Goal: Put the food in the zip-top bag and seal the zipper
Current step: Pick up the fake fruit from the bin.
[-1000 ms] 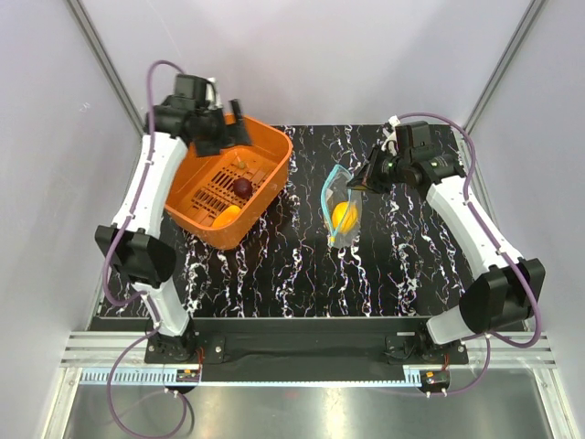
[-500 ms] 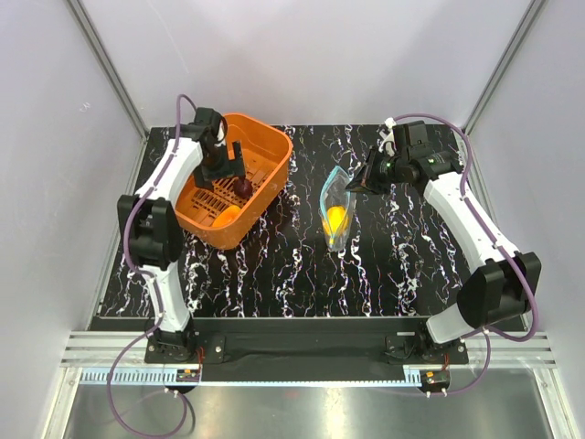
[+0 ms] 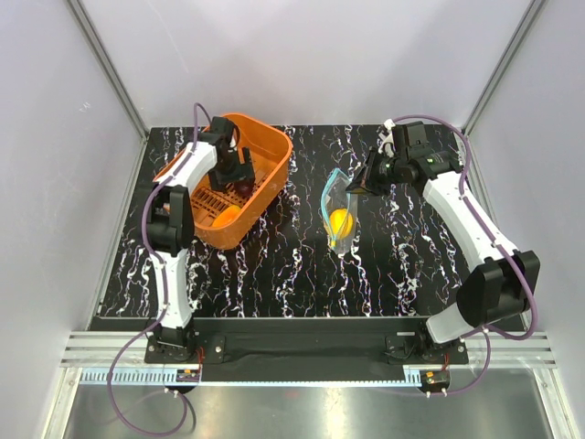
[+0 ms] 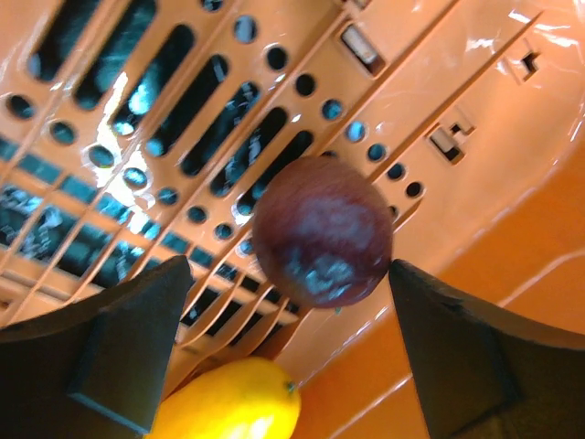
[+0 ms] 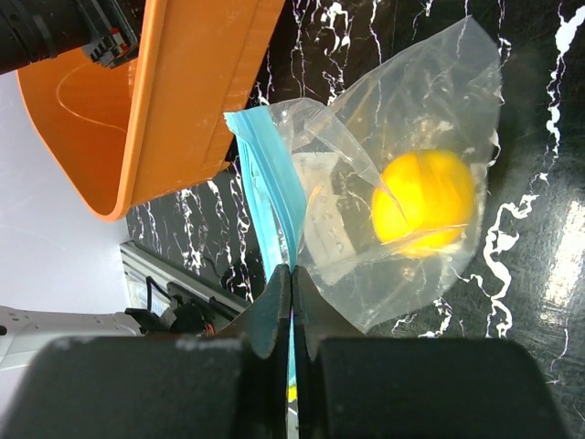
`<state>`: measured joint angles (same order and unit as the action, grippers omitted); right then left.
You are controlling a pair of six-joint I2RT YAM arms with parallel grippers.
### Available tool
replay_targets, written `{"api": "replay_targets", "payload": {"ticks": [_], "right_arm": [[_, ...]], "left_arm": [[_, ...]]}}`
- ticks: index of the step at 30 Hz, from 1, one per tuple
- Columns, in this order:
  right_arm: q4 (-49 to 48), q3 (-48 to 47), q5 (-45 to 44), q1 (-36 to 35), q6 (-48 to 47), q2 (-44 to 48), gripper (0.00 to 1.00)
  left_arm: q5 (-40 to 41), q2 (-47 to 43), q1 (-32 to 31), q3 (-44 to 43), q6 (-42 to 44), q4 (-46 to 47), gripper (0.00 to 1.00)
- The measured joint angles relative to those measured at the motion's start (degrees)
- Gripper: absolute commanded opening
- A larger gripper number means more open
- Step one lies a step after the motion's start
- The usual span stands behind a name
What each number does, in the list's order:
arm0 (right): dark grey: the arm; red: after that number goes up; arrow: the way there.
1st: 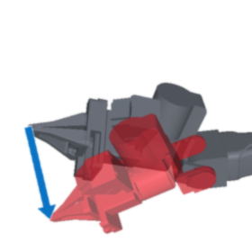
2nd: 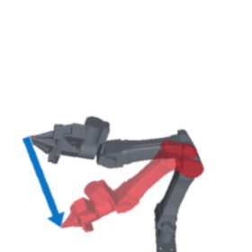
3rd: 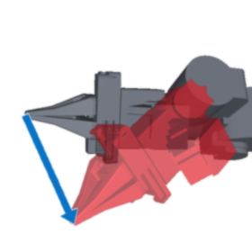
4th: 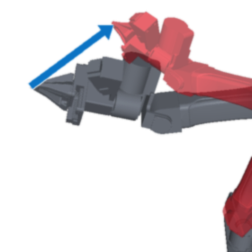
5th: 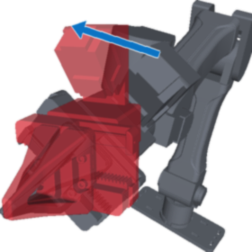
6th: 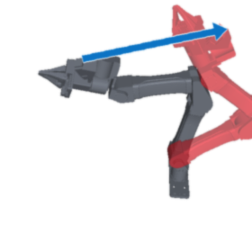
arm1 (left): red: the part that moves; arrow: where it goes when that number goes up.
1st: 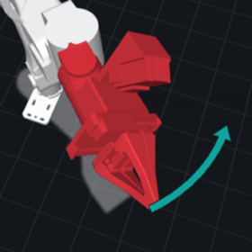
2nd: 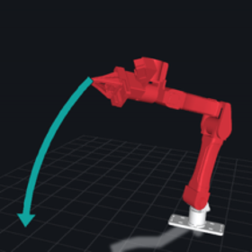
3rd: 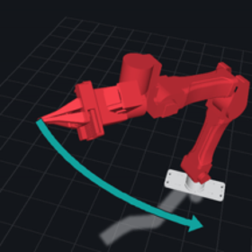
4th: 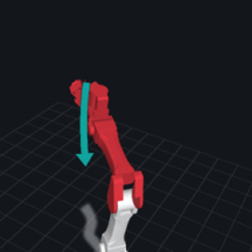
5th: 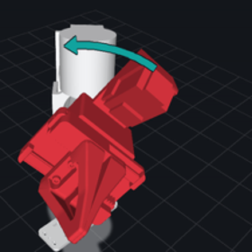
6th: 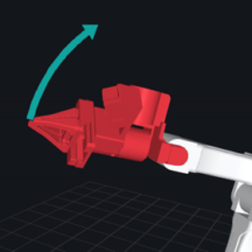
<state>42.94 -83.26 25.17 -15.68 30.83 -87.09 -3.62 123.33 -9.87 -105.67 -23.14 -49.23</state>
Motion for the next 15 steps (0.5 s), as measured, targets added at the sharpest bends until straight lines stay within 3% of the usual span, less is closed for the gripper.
{"api": "replay_targets", "payload": {"ticks": [1, 5, 15], "right_arm": [[0.1, 0.0, 0.0, 0.0, 0.0, -0.1, 0.00], [0.3, -0.2, -0.1, 0.0, -0.3, -0.5, 0.00], [0.2, -0.8, -0.2, 0.0, -0.4, -1.7, 0.00]], "left_arm": [[-0.1, 0.2, -0.2, 0.2, -0.1, 0.5, 0.67], [-1.0, 0.8, -0.9, 1.7, -0.3, 2.9, 0.35], [-3.7, -11.5, -0.9, 9.3, -1.1, 7.0, 0.31]]}}
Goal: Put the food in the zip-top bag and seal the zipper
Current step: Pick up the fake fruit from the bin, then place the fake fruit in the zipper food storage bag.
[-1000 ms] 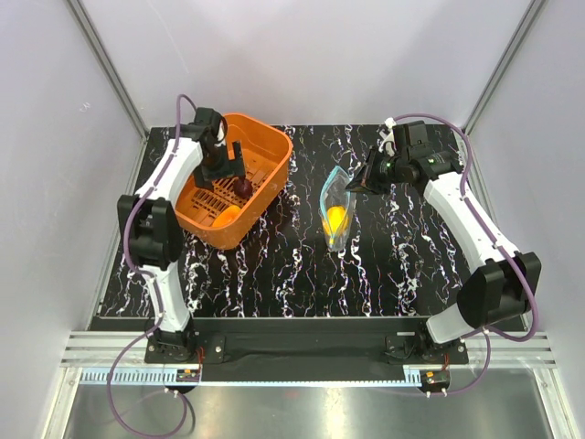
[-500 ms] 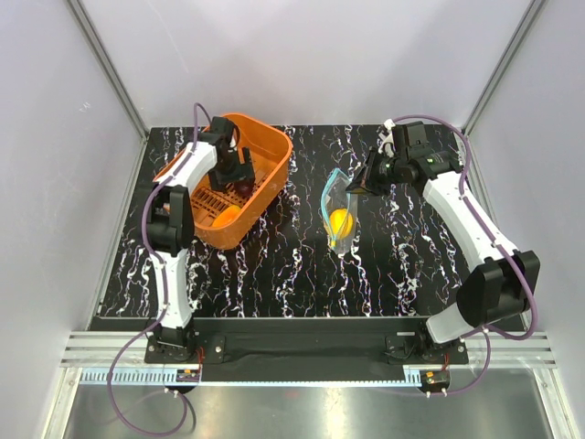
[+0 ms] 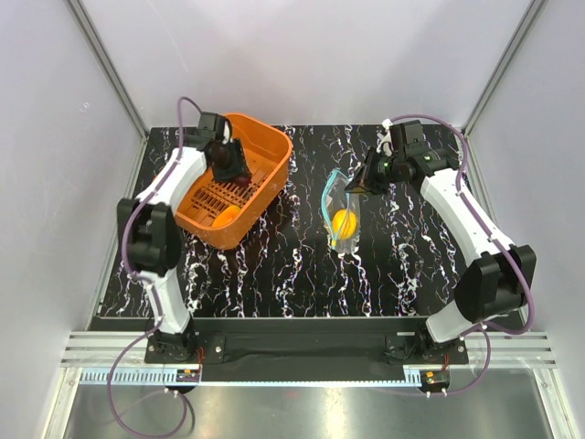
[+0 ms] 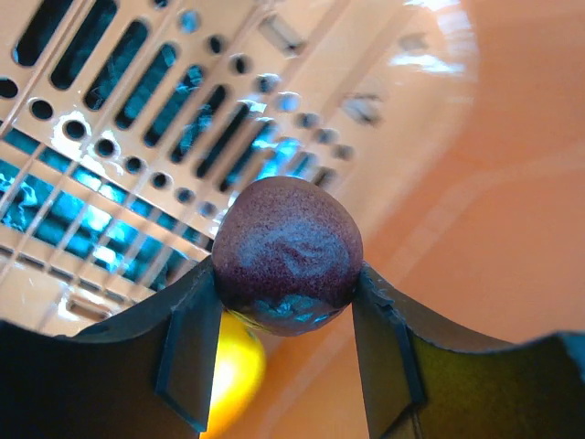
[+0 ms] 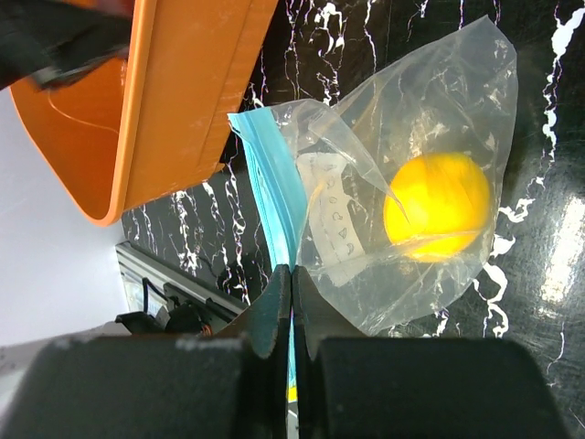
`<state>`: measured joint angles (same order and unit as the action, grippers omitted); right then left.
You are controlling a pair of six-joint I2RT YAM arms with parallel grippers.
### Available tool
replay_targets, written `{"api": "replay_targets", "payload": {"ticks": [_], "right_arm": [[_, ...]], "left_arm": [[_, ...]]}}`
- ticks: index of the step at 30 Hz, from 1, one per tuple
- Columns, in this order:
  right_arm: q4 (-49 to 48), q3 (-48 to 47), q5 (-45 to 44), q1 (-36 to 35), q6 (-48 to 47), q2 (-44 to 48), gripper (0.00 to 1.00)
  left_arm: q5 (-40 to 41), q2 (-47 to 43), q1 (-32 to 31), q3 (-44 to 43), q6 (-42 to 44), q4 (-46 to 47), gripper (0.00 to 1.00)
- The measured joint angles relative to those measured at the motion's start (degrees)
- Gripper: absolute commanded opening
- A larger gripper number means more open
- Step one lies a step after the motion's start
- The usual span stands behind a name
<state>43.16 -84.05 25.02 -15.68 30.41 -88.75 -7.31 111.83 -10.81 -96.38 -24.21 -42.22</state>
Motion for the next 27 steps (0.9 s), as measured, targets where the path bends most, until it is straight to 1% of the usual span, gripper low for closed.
{"api": "replay_targets", "payload": {"ticks": [1, 6, 7, 8, 9, 11, 13, 18, 23, 27], "right_arm": [[0.0, -0.1, 0.0, 0.0, 0.0, -0.3, 0.00], [0.0, -0.7, 0.1, 0.0, 0.0, -1.6, 0.00], [0.0, -0.9, 0.1, 0.0, 0.1, -1.8, 0.00], [0.0, -1.0, 0.2, 0.0, 0.2, -2.0, 0.00], [-0.1, -1.2, 0.2, 0.0, 0.3, -2.1, 0.00], [-0.1, -1.4, 0.2, 0.0, 0.8, -2.3, 0.00], [-0.1, -1.9, 0.7, 0.0, 1.2, -2.4, 0.00], [-0.3, -4.3, 2.0, 0.0, 2.3, -2.7, 0.00], [-0.5, -5.3, 3.0, 0.0, 3.1, -2.8, 0.00], [-0.4, -5.5, 3.3, 0.0, 3.5, -2.9, 0.00]], "left_arm": [[-0.7, -2.4, -0.2, 0.7, -0.6, 0.7, 0.29], [-3.7, -12.6, -2.5, 1.6, -2.8, 5.0, 0.25], [-4.9, -14.4, -3.3, 1.6, -3.2, 6.5, 0.21], [-6.1, -15.6, -4.0, 1.8, -3.4, 7.9, 0.20], [-7.8, -16.8, -4.6, 2.2, -3.7, 9.9, 0.20], [-11.8, -18.4, -6.2, 3.4, -4.2, 14.2, 0.23], [-15.8, -18.8, -7.8, 4.6, -4.4, 18.4, 0.24], [-22.5, -16.3, -13.9, 5.2, -5.0, 23.6, 0.24], [-25.9, -13.8, -19.7, 5.2, -6.9, 27.2, 0.24], [-27.2, -12.9, -22.2, 5.2, -8.1, 28.7, 0.24]]}}
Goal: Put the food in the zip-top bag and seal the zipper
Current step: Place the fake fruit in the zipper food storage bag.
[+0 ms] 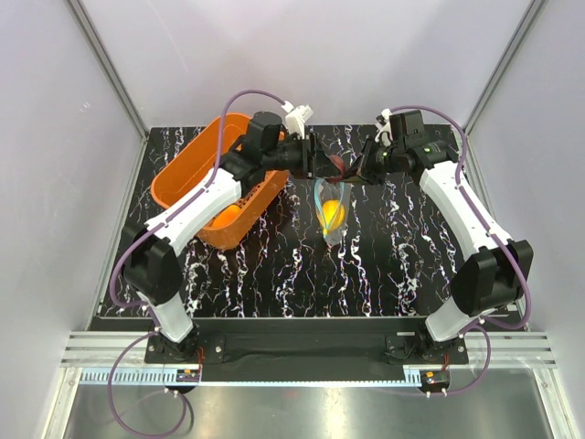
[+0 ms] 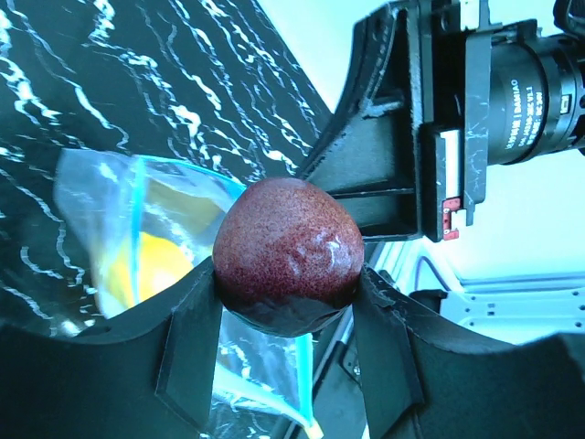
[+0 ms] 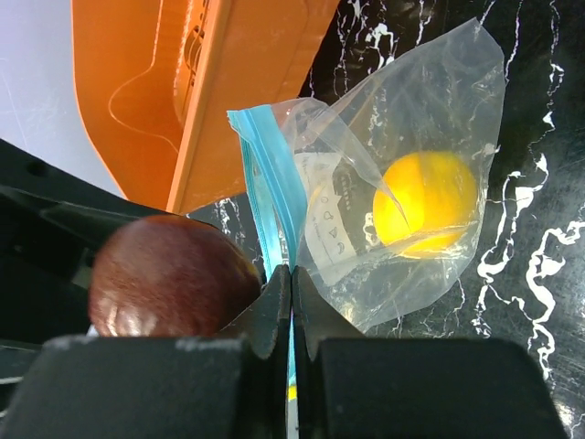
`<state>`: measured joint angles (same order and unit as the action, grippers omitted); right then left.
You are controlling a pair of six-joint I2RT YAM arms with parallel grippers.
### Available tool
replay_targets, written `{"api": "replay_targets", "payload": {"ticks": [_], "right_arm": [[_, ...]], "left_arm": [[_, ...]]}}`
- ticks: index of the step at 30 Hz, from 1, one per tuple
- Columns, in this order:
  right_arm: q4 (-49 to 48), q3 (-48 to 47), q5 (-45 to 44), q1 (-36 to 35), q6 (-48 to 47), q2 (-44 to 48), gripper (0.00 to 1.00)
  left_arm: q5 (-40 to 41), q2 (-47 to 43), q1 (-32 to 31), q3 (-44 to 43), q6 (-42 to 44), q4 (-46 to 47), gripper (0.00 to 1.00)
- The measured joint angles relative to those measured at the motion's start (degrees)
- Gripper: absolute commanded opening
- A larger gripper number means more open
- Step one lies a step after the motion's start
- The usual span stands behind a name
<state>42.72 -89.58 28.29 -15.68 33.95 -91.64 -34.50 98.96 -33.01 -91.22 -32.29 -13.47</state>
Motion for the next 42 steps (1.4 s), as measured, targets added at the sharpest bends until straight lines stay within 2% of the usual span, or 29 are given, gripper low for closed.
{"api": "replay_targets", "payload": {"ticks": [7, 16, 18, 20, 21, 24, 35, 38, 42], "right_arm": [[1.2, -1.2, -0.3, 0.3, 0.0, -0.4, 0.00], [1.3, -3.3, 0.5, 0.3, 0.0, -0.4, 0.00], [1.3, -3.4, 1.0, 0.3, 0.0, -0.4, 0.00], [1.2, -3.4, 1.4, 0.3, 0.0, -0.4, 0.00], [1.2, -3.4, 1.4, 0.3, 0.0, -0.4, 0.00], [1.2, -3.4, 1.4, 0.3, 0.0, -0.4, 0.00], [1.2, -3.3, 1.2, 0.3, 0.0, -0.4, 0.00], [1.2, -3.3, 1.2, 0.3, -0.1, -0.4, 0.00], [1.5, -3.3, 1.2, 0.3, -0.3, -0.5, 0.00]], "left_arm": [[-0.1, 0.1, 0.2, 4.0, -2.0, 2.8, 0.23], [0.0, 0.1, -0.4, 8.1, -2.0, 0.9, 0.24], [0.0, 0.2, -0.7, 8.5, -1.9, 0.5, 0.35], [0.1, 0.4, -1.0, 8.3, -1.6, -0.2, 0.56], [0.2, 0.6, -1.2, 7.8, -1.1, -0.9, 0.74], [1.6, 1.6, -1.7, 5.2, 1.0, -3.8, 0.97], [10.8, -0.5, -1.1, 0.9, 7.4, -13.8, 0.99], [14.6, -3.9, 2.5, 1.3, 7.8, -16.1, 0.99], [18.8, -6.1, 12.8, 1.0, 8.9, -19.2, 0.99]]}}
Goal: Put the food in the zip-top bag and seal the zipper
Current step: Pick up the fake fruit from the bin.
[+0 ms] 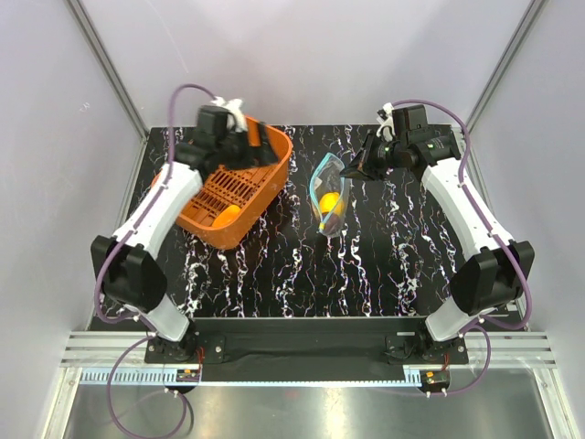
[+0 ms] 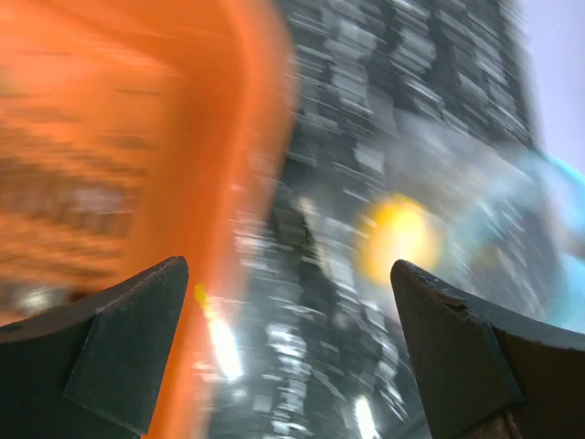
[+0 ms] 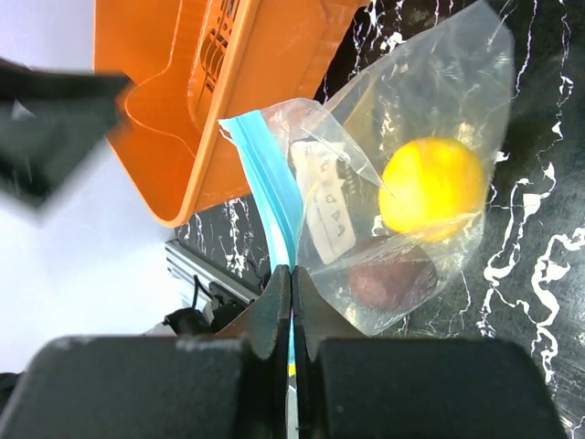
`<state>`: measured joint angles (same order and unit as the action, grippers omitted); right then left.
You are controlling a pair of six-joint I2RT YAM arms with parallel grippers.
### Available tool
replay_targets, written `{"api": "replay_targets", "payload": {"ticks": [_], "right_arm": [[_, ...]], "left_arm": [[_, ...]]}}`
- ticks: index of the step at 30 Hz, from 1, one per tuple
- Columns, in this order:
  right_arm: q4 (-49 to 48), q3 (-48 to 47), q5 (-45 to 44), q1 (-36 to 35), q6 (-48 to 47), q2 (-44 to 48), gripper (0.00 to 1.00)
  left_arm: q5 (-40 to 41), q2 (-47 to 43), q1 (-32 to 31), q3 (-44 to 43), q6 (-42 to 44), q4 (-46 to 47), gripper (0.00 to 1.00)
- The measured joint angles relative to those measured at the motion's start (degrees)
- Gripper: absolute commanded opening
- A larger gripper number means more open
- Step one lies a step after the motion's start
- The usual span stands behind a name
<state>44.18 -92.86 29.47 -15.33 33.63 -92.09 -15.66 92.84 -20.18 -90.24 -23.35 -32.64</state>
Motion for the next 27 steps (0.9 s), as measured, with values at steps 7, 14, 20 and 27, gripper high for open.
{"api": "replay_targets", "payload": {"ticks": [7, 14, 20, 27], "right_arm": [[0.8, 0.0, 0.0, 0.0, -0.5, -1.7, 0.00], [1.2, 0.0, 0.1, 0.0, -0.4, -3.9, 0.00], [1.1, 0.0, 0.1, 0.0, -0.3, -3.9, 0.00], [1.1, 0.2, 0.0, 0.0, -0.3, -3.9, 0.00]], "left_arm": [[5.9, 6.8, 10.2, -4.9, 3.7, -3.7, 0.99], [10.2, 19.3, 9.4, -12.7, 5.7, -3.6, 0.93], [14.7, 28.0, 9.4, -17.6, 7.0, -3.7, 0.88], [16.4, 33.8, 9.7, -20.4, 8.2, -1.9, 0.68]]}}
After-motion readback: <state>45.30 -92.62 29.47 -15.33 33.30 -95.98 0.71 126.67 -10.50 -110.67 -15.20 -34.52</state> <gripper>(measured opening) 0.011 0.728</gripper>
